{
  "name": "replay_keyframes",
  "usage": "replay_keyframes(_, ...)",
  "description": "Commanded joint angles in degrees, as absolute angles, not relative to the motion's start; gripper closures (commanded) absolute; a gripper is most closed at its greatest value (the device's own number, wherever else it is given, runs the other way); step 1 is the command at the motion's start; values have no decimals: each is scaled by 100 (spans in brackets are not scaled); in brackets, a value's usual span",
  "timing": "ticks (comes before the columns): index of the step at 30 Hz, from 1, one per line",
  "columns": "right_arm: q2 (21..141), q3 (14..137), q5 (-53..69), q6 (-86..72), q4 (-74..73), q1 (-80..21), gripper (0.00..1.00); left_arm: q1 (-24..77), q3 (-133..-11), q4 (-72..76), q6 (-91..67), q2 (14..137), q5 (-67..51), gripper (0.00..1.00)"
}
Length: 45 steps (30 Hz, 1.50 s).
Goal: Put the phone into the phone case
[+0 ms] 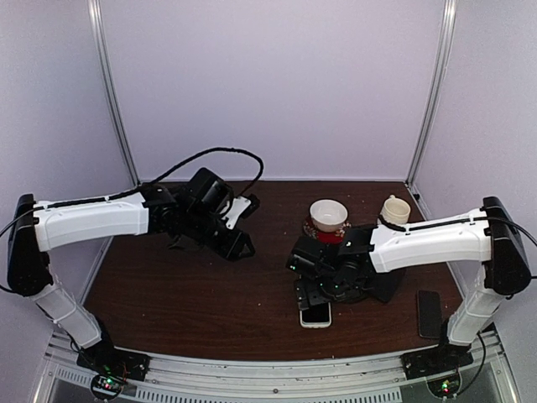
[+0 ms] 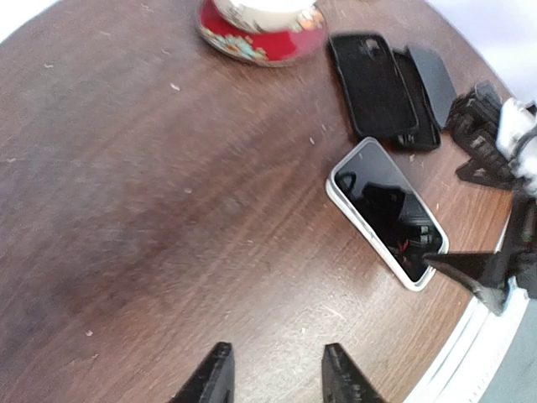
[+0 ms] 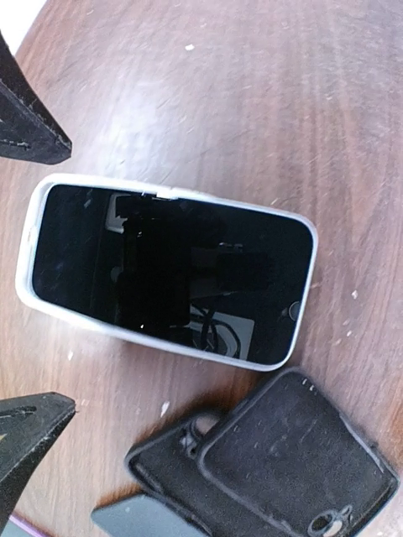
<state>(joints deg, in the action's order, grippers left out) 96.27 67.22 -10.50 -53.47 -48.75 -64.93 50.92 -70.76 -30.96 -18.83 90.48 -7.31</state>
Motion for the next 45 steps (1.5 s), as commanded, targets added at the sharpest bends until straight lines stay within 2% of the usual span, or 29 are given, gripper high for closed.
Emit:
replay_keyframes(1, 10115, 6919, -1319, -5760, -4735, -6465, 1, 5048, -6944, -3024, -1753, 8761, -374, 53)
replay_keyframes(5, 10478, 6857, -935, -5863, -4436, -6374, 1, 5042, -6943, -3044, -1753, 8814, -479, 48)
replay_keyframes(12, 10782, 6808, -763, -6002, -4431, -6332, 1, 5046, -6943, -3043, -1758, 8901, -532, 47)
replay_keyframes(20, 10986, 6731, -386, -5960, -4053, -6327, 7, 5050, -6957, -3047, -1732, 8935, -536, 46)
replay_keyframes(23, 11021, 6737, -372, -5930, -4101, -6336, 13, 5045, -6969, -3042, -1723, 8954, -535, 46)
replay_keyframes(28, 10833, 6700, -527, -5873, -4149, -6333, 34, 5049, -7001, -3064, -1714, 9020, -549, 46)
replay_keyframes(34, 10304, 6637, -880, -5311, -3705, -6479, 43, 5046, -6948, -2899, -1725, 9034, -673, 46)
replay_keyframes(39, 9433, 6395, -1913, -4602, -2742, -6917, 47, 5044, -6664, -2289, -1960, 8584, -1189, 24)
replay_keyframes(43, 8688, 6007, -3029, -3351, -1291, -7532, 47, 5039, -5807, -691, -2679, 7696, -1625, 7)
replay_keyframes(45, 8497, 5847, -3367, -2770, -599, -7715, 49, 5045, -5381, 155, -3068, 7331, -1689, 3)
